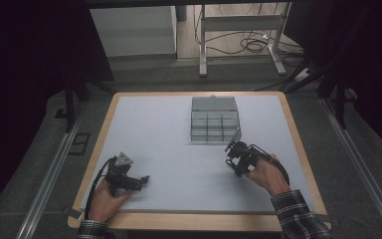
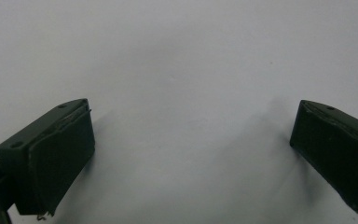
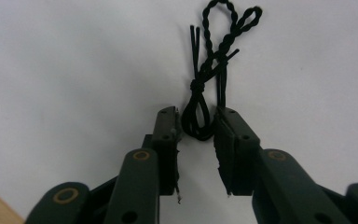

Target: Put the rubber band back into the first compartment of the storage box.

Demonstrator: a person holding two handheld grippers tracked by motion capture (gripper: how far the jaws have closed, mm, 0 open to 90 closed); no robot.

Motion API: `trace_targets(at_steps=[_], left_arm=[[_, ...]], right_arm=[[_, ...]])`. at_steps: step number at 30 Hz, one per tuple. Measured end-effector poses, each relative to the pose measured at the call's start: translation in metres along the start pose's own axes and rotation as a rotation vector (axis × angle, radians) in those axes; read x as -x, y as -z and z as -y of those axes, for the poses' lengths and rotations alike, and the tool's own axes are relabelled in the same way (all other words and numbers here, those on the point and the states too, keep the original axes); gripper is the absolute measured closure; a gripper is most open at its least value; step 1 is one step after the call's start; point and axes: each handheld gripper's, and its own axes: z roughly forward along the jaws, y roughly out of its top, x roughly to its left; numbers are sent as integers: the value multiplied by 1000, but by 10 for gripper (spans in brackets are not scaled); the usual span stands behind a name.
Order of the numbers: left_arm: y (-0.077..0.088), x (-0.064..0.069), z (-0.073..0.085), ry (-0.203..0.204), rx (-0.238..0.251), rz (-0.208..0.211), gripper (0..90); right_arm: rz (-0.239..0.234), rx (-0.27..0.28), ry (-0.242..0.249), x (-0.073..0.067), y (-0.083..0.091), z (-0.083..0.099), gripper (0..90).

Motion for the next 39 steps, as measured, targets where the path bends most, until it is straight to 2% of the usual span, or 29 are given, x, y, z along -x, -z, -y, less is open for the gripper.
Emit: trace_targets(at_steps=[5,7,14,20,21,27,29,39], left_arm=[[0,0,0,0,0,0,0],[0,0,0,0,0,0,0],[0,0,0,0,0,0,0],[0,0,0,0,0,0,0],[0,0,0,0,0,0,0],[0,0,0,0,0,0,0],[0,0,0,0,0,0,0],[0,0,0,0,0,0,0]], right_arm=[[15,-6,-12,1,-1,-1,819],[2,-7,-23,4,-1,-1,857],[-27,24,-57,9,3,3,870],[-39,61,-74,12,15,7,870],[-47,86,-79,13,19,9,870],[-61,147,-98,15,31,14,869],[-60,154,-98,16,33,15,869],[-72,257,-129,21,45,20,866]])
